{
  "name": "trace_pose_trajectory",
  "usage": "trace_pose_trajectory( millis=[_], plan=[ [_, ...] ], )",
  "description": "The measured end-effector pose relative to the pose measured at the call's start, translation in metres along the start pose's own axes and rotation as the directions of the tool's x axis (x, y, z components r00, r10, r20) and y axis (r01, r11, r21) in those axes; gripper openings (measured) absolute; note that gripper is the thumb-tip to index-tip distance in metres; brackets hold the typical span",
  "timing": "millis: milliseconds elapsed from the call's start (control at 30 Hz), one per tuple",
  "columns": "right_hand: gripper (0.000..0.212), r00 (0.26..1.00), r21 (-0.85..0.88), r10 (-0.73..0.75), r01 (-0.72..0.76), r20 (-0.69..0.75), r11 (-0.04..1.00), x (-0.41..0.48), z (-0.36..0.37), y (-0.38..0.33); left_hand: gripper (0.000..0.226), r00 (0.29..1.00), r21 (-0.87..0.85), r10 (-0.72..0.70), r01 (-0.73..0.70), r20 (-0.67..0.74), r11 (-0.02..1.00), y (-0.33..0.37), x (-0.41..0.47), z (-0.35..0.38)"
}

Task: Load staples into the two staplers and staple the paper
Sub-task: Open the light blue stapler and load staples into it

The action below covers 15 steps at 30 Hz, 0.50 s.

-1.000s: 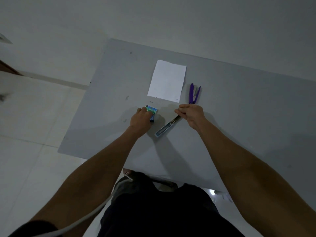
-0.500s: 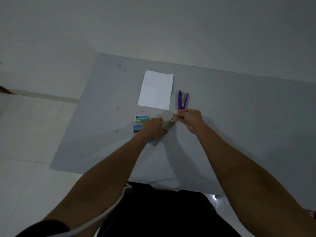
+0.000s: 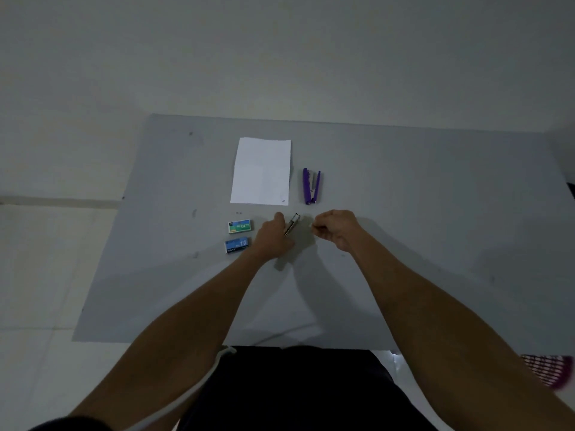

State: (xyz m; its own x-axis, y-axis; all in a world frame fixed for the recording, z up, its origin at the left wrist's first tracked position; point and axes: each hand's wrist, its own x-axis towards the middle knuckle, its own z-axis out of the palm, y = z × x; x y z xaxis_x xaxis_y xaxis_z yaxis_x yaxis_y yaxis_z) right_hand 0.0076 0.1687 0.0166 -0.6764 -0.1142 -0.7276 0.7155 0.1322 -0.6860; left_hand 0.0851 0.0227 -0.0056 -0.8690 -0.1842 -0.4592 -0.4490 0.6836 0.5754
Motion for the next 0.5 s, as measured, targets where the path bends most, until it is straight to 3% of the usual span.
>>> trace_pose_trajectory(
  millis=[133, 267, 400, 500],
  plan=[
    [0.015, 0.998, -0.011, -0.035, 0.035, 0.045, 0.999, 0.0, 0.009, -0.002, 0.03, 0.998, -0.331, -0.065, 0.069, 0.022, 0.941, 0.012, -0.001, -0.016],
    [0.014, 0.991, 0.026, -0.079, 0.077, 0.11, 0.997, 0.0, 0.015, -0.01, 0.006, 0.995, -0.466, -0.097, 0.088, 0.004, 0.88, 0.022, 0.004, -0.038],
    [0.012, 0.986, 0.015, -0.102, 0.101, 0.129, 0.995, 0.0, 0.018, -0.021, 0.026, 0.99, -0.567, -0.139, 0.126, 0.022, 0.814, 0.026, 0.007, -0.054],
    [0.013, 0.984, 0.018, -0.122, 0.12, 0.13, 0.993, -0.003, 0.019, -0.03, 0.048, 0.969, -0.631, -0.195, 0.248, 0.153, 0.735, 0.031, 0.007, -0.066]
  ],
)
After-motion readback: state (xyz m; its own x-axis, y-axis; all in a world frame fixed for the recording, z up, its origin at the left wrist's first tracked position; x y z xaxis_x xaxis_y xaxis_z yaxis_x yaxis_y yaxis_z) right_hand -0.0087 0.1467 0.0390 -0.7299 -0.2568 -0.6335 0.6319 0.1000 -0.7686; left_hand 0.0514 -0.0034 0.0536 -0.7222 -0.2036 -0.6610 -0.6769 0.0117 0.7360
